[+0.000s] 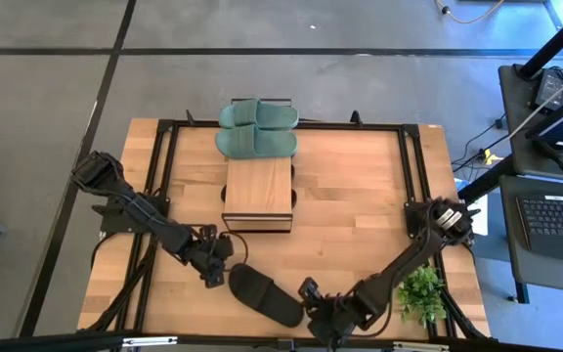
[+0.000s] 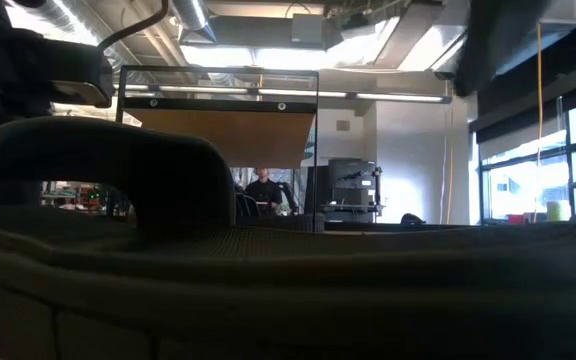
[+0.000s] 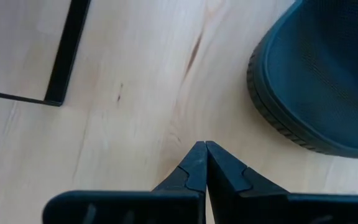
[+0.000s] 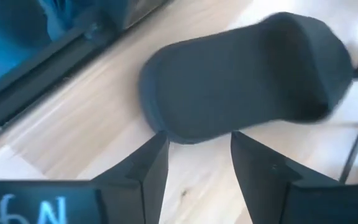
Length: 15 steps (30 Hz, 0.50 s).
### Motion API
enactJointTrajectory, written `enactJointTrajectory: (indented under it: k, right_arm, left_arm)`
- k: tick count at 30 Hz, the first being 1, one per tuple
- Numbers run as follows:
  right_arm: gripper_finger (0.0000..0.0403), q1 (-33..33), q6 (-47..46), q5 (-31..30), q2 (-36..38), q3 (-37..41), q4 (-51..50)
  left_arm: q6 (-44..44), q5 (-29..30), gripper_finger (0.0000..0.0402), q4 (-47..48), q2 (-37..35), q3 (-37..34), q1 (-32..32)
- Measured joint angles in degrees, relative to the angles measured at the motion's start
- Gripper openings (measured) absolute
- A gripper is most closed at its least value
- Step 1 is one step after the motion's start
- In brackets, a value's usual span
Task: Pick and place slides into the shelf
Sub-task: Put the black slide under the shelf
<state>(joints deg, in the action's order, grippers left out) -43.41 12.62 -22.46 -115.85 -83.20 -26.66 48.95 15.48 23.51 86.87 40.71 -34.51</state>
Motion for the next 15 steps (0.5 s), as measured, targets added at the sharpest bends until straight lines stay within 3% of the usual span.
enactJointTrajectory:
  k: [15]
  right_arm:
    - [0.0174,-0.38,10.39,-1.4,-9.02,0.0,9.2]
  left_arm:
    - [0.42,0.01,0.0,-0.48,0.0,0.0,-0.13]
